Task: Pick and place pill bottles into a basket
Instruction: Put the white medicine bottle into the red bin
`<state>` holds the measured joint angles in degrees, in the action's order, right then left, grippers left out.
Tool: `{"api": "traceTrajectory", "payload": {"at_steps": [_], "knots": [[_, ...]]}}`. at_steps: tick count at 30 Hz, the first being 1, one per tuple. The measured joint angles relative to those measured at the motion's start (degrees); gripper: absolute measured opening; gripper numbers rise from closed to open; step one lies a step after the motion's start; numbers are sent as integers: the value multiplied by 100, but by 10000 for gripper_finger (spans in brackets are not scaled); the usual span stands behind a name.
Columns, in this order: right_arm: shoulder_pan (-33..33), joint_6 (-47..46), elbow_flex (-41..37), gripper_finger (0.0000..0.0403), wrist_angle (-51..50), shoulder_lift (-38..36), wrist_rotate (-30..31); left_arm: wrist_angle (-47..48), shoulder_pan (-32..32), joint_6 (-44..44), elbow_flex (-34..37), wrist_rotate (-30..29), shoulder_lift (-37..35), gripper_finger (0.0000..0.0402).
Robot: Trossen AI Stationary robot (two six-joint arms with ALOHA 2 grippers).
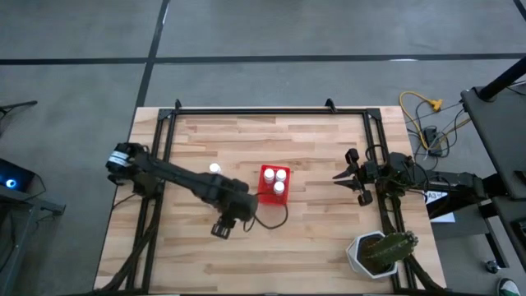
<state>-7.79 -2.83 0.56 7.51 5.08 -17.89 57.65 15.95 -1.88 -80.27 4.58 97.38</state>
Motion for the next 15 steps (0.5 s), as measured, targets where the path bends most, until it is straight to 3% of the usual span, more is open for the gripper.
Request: {"api": "traceTrajectory", "payload": {"at_steps": [10, 15], "knots": [[2, -5, 0, 59, -4, 0, 0, 195, -563, -696, -574, -71, 591, 159], [0, -9, 0, 59, -3, -3, 1, 527, -658, -1163, -1279, -621, 1269, 159]]}}
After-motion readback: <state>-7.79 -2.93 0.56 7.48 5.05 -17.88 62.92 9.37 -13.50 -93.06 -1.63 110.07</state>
